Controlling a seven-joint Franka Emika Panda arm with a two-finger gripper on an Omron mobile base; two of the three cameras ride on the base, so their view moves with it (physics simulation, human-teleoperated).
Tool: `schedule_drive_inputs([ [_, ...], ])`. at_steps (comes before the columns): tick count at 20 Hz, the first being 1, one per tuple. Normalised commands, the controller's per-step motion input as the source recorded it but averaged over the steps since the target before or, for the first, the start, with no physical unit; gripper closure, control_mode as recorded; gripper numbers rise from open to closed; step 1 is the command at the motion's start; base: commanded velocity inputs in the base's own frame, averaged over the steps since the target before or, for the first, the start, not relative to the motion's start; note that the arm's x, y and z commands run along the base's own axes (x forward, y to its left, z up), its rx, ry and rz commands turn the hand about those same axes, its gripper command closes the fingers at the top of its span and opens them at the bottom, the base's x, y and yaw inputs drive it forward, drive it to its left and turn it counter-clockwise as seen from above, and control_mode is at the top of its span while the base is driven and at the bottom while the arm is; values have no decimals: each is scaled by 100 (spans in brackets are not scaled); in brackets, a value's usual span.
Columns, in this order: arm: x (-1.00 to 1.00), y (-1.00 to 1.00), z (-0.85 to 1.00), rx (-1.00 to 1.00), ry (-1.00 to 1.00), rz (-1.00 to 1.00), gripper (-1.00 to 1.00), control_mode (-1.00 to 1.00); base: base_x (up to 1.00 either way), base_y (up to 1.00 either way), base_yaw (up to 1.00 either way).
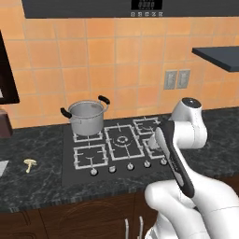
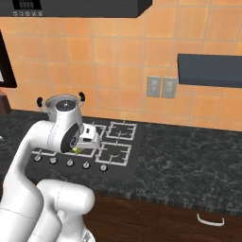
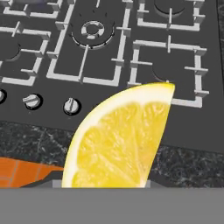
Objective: Put the mushroom and lemon wedge in the pot. Retrieve the spatula and lightly stir the vegetables in the pot.
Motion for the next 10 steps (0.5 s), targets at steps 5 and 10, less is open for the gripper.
schedule_drive_inputs([
  [5,0,0,0,0,0,0,100,100,-12,100,0],
  [10,0,0,0,0,0,0,100,100,11,100,0],
])
